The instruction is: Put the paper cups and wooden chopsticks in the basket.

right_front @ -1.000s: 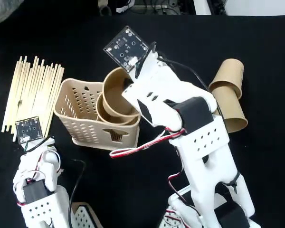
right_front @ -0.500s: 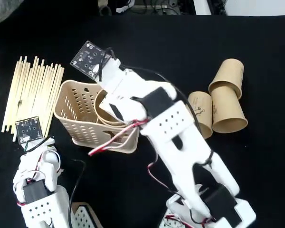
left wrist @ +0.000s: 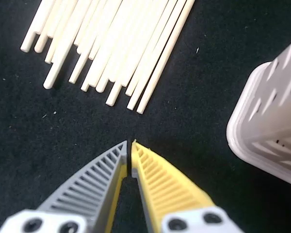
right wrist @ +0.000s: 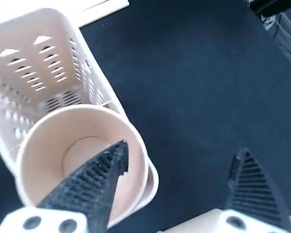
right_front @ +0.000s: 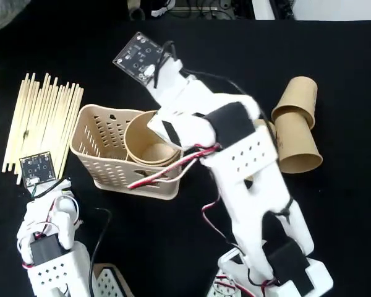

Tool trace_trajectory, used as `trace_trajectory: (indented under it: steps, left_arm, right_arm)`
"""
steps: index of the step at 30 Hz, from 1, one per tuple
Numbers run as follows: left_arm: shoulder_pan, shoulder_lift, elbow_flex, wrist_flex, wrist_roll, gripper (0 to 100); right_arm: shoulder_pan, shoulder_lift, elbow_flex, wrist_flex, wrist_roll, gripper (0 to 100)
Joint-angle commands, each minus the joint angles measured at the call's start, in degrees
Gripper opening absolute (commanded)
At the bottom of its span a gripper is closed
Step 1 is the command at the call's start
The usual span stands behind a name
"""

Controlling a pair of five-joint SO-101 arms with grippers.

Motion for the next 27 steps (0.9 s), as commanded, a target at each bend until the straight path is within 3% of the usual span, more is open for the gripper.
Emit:
trace_trajectory:
  steps: [1, 6, 8, 12, 19, 27]
  left_arm:
    - [-0.13, -0.44, 1.01, -0.44, -0.53, 3]
    - [-0.13, -0.44, 1.01, -0.44, -0.53, 3]
    - [-0.13, -0.44, 1.01, -0.44, -0.53, 3]
    - [-0.13, -0.44, 1.01, -0.44, -0.53, 3]
    - [-0.13, -0.44, 1.01, -0.44, -0.53, 3]
    - [-0.13, -0.44, 1.01, -0.44, -0.53, 3]
  right_arm:
    - [-2.11, -0.22, -7.78, 5.36, -0.09, 30.1]
    - [-6.07, -0.13, -9.98, 10.46, -0.18, 0.5]
    - [-6.68, -0.22, -8.48, 12.66, -0.18, 4.8]
    - [-6.59, -0.31, -0.31, 12.31, 0.09, 1.6]
    - [-6.77, -0.57, 20.26, -1.49, 0.18, 1.2]
    - [-6.51, -9.8, 10.51, -2.81, 0.26, 1.2]
